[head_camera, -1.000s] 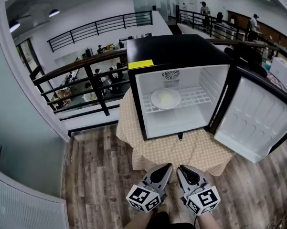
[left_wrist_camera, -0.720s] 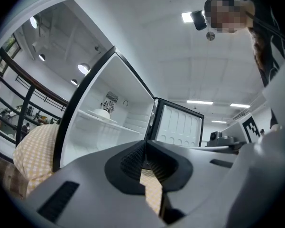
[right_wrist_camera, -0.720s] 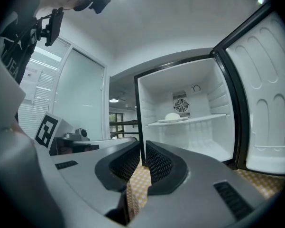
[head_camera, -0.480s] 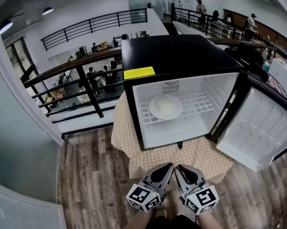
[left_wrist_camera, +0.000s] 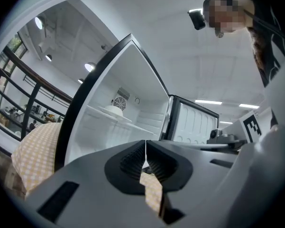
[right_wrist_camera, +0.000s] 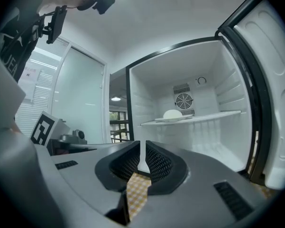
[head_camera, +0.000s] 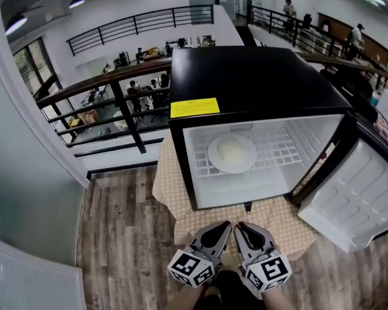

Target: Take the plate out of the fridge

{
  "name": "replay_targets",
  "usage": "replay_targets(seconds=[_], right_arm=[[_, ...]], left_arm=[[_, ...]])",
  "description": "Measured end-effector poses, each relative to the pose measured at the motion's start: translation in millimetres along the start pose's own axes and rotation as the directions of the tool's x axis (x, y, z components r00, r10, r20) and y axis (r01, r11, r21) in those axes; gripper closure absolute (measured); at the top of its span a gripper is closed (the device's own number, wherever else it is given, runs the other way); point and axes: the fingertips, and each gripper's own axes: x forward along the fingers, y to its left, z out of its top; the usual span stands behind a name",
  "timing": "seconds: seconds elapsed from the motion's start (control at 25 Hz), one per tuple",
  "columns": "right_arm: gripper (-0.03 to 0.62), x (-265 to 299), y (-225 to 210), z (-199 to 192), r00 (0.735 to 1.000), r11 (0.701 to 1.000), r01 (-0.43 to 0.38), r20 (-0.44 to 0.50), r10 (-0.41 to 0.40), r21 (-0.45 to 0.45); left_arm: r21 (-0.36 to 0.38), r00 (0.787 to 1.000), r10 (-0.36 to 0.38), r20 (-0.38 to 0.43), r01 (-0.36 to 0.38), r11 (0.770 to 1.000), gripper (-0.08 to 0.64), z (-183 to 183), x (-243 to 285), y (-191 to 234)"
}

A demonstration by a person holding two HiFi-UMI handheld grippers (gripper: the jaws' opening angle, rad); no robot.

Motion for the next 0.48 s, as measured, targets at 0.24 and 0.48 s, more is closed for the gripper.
replay_targets(seconds=[0.24,0.48], right_arm=[[0.540,28.8,-23.8,19.5,0.999,0.997,-0.034,0.002,0.034,-0.073],[0.540,45.1,-49.2,27.4,0.999,0.993,-0.043,0.001,0.044,-0.106]], left_arm=[[0.011,0.999,0.029,0.030,-0.030,0.999,0.546,17.0,29.7,17.4],[0.054,0.997,0.057,0.045,-0.060,0.997,0.546,25.6,52.3,27.9]])
